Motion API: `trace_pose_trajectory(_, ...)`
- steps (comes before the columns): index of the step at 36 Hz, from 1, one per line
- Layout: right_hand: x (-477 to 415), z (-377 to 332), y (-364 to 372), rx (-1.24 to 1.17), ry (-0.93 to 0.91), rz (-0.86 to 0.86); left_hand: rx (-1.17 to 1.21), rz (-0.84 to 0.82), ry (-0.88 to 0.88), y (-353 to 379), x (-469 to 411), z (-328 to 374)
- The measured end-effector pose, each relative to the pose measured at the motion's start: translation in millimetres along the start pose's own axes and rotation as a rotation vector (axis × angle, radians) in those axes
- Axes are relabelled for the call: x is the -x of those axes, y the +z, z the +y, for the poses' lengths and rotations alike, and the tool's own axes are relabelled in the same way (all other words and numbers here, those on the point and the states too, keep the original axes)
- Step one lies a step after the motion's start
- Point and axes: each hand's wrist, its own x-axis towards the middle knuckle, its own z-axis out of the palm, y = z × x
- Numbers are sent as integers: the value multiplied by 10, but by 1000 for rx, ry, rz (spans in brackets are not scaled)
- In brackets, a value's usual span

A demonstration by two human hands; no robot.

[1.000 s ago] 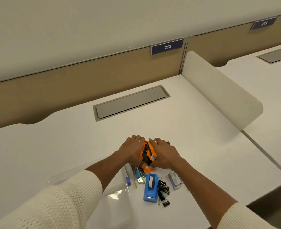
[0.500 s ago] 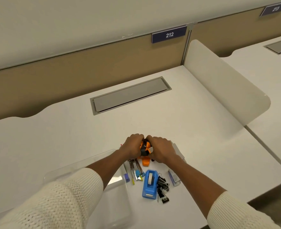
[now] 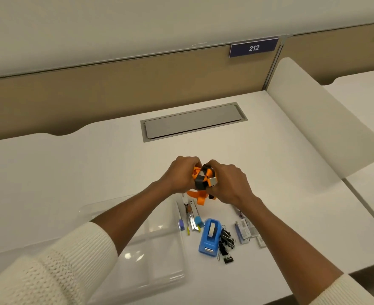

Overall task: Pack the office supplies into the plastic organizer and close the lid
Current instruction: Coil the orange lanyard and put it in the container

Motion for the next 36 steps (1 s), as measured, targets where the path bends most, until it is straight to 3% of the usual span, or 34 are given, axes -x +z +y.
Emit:
trace_pose_trajectory(9, 146, -700, 195, -162, -42, 2, -71, -39, -136, -452, 561, -336)
trace_pose_trajectory(15, 227, -1080, 497, -336, 67, -51, -16, -35, -263, -528, 916, -649)
trace_pose_trajectory(23, 292, -1236, 803, -349, 220, -133, 154, 69, -371, -246, 1181, -830)
trace_pose_trajectory(29, 302, -1187, 801, -267, 97, -209, 140, 157, -323, 110, 1262, -983)
trace_pose_trajectory(32, 326, -1151, 783, -171, -3, -270, -11, 77, -200, 156, 1310, -985)
trace_pose_trajectory(36, 397, -1092, 838, -13, -108, -221, -73, 15, -83, 153, 1350, -985)
